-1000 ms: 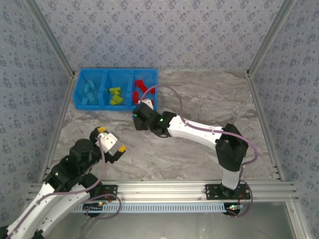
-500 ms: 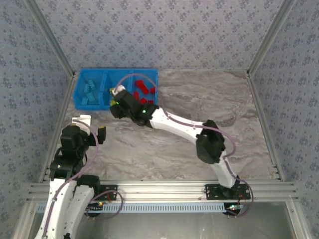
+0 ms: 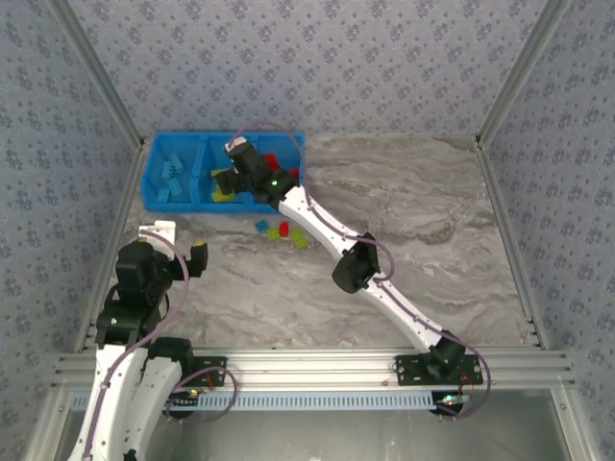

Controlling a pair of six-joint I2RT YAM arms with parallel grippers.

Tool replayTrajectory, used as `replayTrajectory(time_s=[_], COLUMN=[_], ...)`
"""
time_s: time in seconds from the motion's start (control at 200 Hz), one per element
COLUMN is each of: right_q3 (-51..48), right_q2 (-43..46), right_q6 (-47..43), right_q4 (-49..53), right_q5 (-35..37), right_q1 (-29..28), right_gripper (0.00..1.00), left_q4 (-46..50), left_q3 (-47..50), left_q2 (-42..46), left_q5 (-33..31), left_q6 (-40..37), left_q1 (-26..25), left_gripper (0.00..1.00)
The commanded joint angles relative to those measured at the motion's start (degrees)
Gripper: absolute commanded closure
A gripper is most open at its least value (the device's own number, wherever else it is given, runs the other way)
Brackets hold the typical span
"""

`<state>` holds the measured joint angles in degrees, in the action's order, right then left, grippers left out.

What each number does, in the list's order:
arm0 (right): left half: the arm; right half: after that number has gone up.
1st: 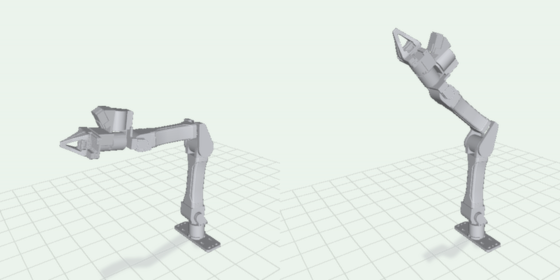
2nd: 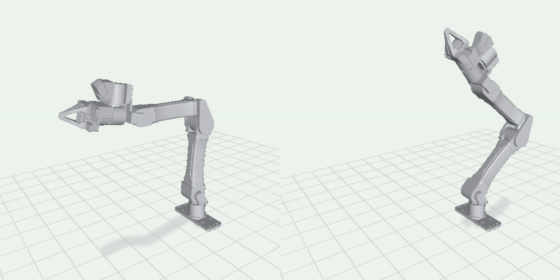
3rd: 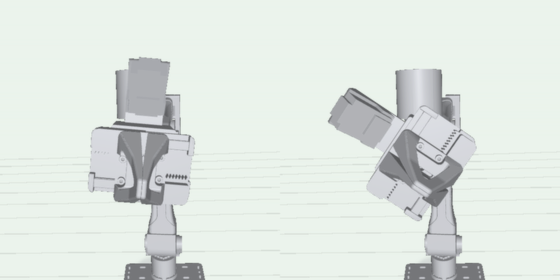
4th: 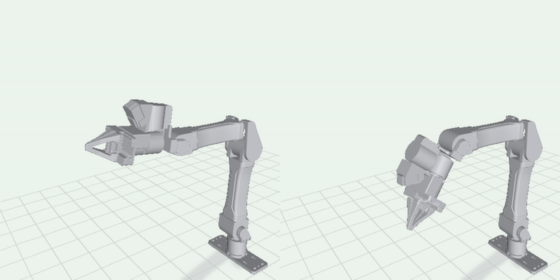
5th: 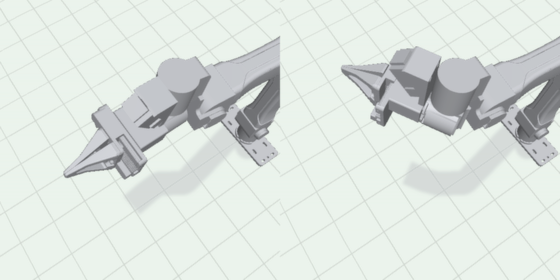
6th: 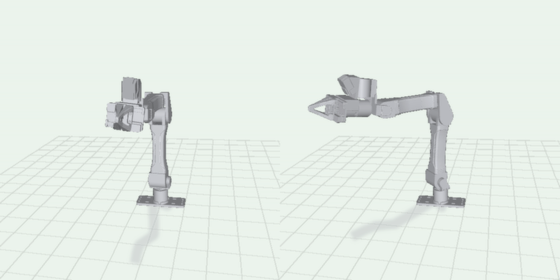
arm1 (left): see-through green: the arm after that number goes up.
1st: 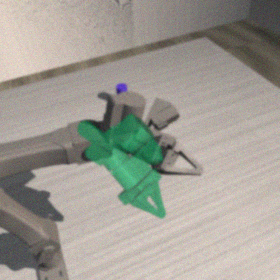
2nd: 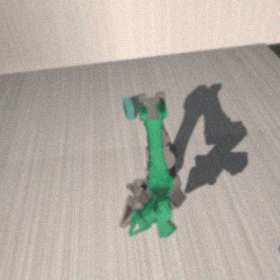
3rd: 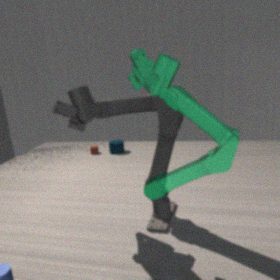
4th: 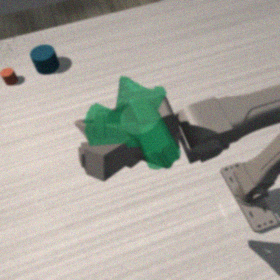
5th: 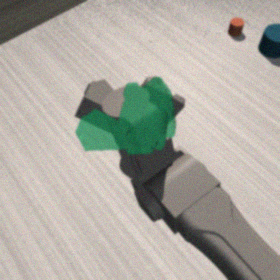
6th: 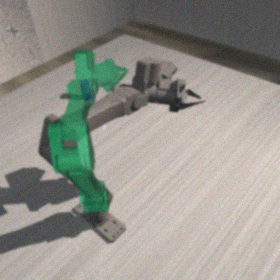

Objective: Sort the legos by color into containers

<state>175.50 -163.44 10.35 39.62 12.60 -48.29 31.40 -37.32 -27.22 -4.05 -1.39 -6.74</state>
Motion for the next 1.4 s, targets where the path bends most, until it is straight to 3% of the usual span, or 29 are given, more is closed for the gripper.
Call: replayTrajectory(time_s=[0.0,0.175,0.405,0.585,0.765,0.805,0.874,0.974,1.164,1.279,1.394], right_q3=[6.46,6.43,6.48,5.98,-13.88,-20.72,-35.25,-51.41,-71.02,-82.19,-91.49], right_q2=[1.51,7.34,15.54,18.16,31.97,36.33,45.88,57.69,73.82,83.35,91.96], right_q6=[-2.08,-1.97,-2.97,-8.99,-11.66,-12.28,-13.12,-13.14,-8.31,-4.47,-1.48], right_q4=[6.96,16.15,37.10,52.04,53.10,51.71,46.83,41.43,33.14,26.22,19.01], right_q5=[-0.43,-2.56,-3.30,-0.60,0.60,-1.52,-4.41,-6.40,-7.47,-8.01,-9.17], right_q1=[-1.41,-1.82,-2.35,-5.12,-5.51,-5.31,-4.78,-4.28,-3.61,-3.43,-2.76], right_gripper=[0.09,0.07,0.05,0.03,0.00,0.00,0.00,0.00,0.00,0.00,0.00], left_q4=[-1.62,-1.61,-1.11,-0.43,2.24,4.14,5.63,0.08,-10.99,-12.19,-8.77], left_q3=[0.01,0.37,0.15,-0.35,-3.18,-4.86,-6.63,-5.18,-7.13,-13.17,-20.86], left_q2=[-0.41,-0.46,-2.07,-5.86,-11.74,-13.85,-17.63,-21.83,-33.97,-45.85,-57.56], left_q5=[1.28,1.43,1.05,6.25,12.79,13.54,13.36,16.16,2.13,-1.92,-5.26], left_q6=[0.53,0.74,1.39,0.77,3.82,8.08,22.17,35.15,37.17,41.19,45.17], left_q1=[0.24,0.15,0.14,0.12,-0.03,-0.16,-0.44,-2.37,-16.44,-19.08,-19.71], left_gripper=[0.01,0.01,0.01,0.01,0.01,0.01,0.01,0.01,0.01,0.01,0.08])
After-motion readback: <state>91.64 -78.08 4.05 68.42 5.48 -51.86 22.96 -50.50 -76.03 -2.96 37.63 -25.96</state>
